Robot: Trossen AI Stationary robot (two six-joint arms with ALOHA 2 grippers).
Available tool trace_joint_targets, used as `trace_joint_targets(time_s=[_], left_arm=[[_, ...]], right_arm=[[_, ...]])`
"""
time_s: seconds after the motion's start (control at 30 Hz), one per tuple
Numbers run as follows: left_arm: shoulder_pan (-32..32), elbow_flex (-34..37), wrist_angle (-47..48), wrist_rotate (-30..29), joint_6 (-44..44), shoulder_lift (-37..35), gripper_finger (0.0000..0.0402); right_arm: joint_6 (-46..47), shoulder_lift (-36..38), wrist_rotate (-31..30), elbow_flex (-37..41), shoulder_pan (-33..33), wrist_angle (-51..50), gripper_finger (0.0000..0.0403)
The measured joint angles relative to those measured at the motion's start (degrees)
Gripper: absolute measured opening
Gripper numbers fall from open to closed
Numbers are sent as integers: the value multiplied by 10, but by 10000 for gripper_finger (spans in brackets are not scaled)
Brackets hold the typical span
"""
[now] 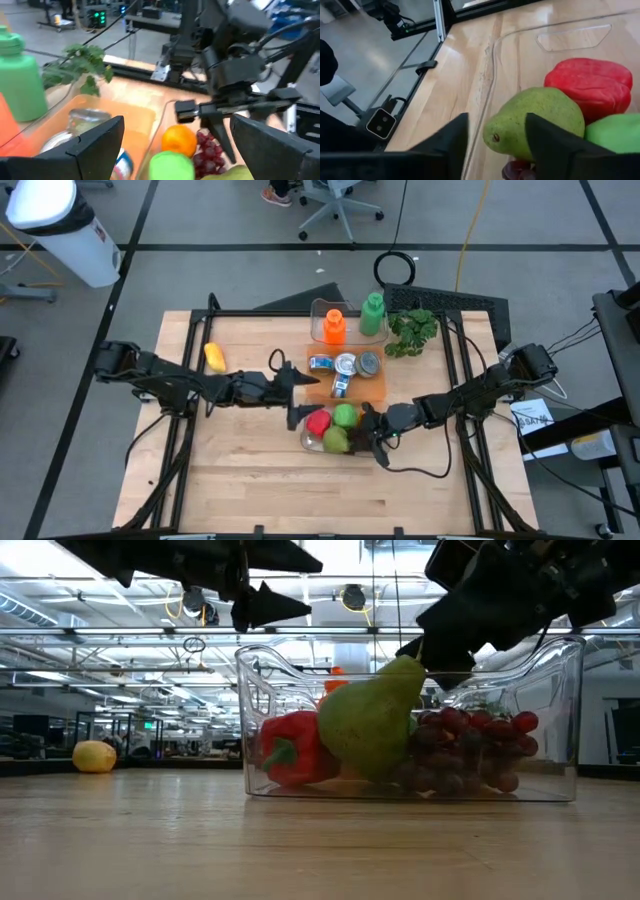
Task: Pick & Place Food Item
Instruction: Put the yellow mango into the bottom transparent bin
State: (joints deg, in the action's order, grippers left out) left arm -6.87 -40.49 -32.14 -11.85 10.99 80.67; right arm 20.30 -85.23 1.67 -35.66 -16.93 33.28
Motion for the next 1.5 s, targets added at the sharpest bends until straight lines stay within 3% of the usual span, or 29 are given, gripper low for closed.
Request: trace_joint_targets(time_s=[0.23,0.4,0.57,0.7,0.83,1.07,1.5], left_arm=[[0,0,82,-56,24,-45,374],[0,0,275,-171,115,-131,374],[5,0,578,-301,347,-201,374],[37,0,840,-301,627,-209,374],[74,0,998,-291,756,-189,374],[145,6,1033,-287,780,-147,374],[254,82,925,-272,781,-24,374]], right_arm=[[-31,5,1,0,0,25,284],[-38,39,0,0,1,7,328],[-51,68,0,0,1,-32,340],[-59,71,-1,0,1,-36,338],[-63,71,-1,0,1,-36,333],[-60,71,-1,0,1,-35,332],[-43,71,-1,0,1,-22,332]])
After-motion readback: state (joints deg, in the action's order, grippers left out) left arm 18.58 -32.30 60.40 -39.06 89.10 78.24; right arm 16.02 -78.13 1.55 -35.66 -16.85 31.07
